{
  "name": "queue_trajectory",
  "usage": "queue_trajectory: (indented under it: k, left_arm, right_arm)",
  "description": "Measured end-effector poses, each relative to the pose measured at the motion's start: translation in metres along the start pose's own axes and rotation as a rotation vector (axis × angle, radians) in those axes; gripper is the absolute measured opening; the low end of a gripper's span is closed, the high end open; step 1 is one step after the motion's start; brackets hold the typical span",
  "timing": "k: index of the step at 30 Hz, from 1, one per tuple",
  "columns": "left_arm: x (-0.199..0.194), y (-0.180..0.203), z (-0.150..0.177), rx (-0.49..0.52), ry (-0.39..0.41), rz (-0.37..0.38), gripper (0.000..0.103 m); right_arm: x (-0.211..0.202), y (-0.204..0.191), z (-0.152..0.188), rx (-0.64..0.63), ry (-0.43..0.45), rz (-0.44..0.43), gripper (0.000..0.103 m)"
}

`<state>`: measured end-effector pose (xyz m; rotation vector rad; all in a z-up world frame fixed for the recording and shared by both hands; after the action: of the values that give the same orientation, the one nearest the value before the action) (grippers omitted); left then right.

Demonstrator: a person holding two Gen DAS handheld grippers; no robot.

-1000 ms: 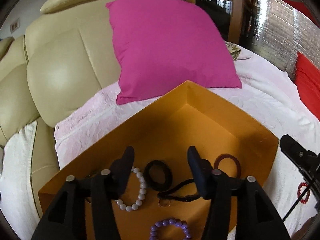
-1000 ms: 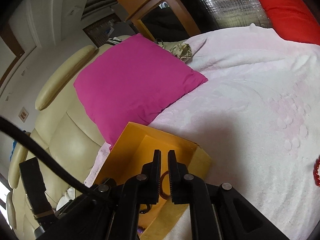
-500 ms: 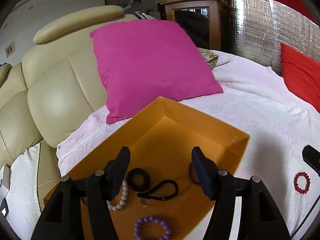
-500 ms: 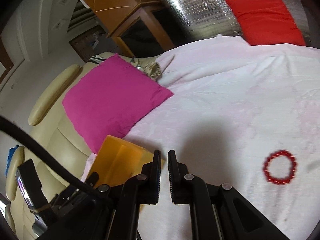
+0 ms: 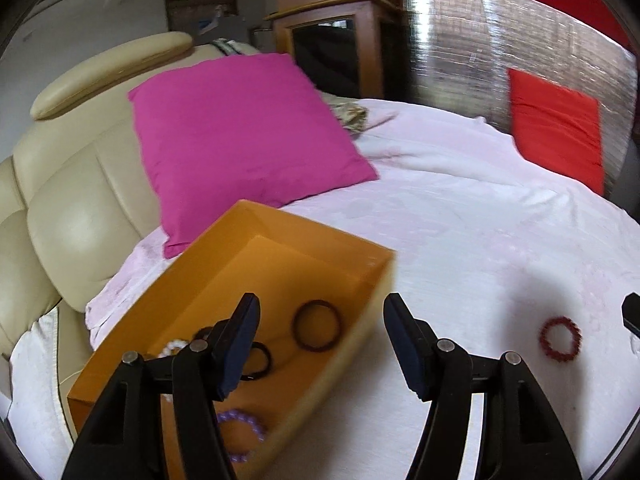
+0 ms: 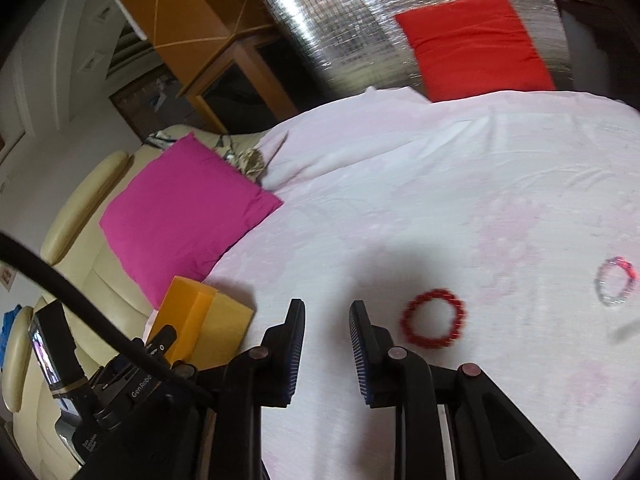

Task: Organize jewelry
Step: 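Move both tools back over the remaining bracelets on the bed, then lower the right tool onto the clear-and-pink bead bracelet and close it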

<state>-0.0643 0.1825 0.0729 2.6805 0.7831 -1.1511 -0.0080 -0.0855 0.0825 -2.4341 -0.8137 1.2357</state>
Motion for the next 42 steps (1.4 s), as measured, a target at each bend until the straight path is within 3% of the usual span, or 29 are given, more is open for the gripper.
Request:
queue_trajectory:
  k: [10, 24, 29, 42]
  left_arm:
    - [-0.018, 0.053, 0.012, 0.096, -0.008, 0.108, 0.067]
    - [-0.03, 0.099, 0.029, 0.215, -0.011, 0.155, 0.067]
    - [-0.031, 0.111, 0.034, 0.243, -0.016, 0.163, 0.067]
    - [-0.019, 0.134, 0.048, 0.299, -0.054, 0.179, 0.067]
  right_arm:
    - [-0.054, 0.048, -0.002, 0.088, 0.071, 0.041, 0.025]
    - [-0.141, 0.133, 0.012, 0.309, 0.18, 0.103, 0.025]
    - [-0.149, 0.161, 0.014, 0.396, 0.195, 0.121, 0.029]
    - [-0.123, 0.201, 0.019, 0.502, 0.12, 0.141, 0.03]
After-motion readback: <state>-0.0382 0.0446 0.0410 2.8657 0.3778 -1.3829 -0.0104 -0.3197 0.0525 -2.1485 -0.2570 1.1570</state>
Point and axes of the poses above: each gripper's, at about its wrist camera, not at the fingertips, and x roughly the way its jaws point, y to its right, z to its underside, the point moved 6 cm from there along x, roughly the way its jaws point, and after that the axes turned 4 degrees about -y, right-handed, at the moved point
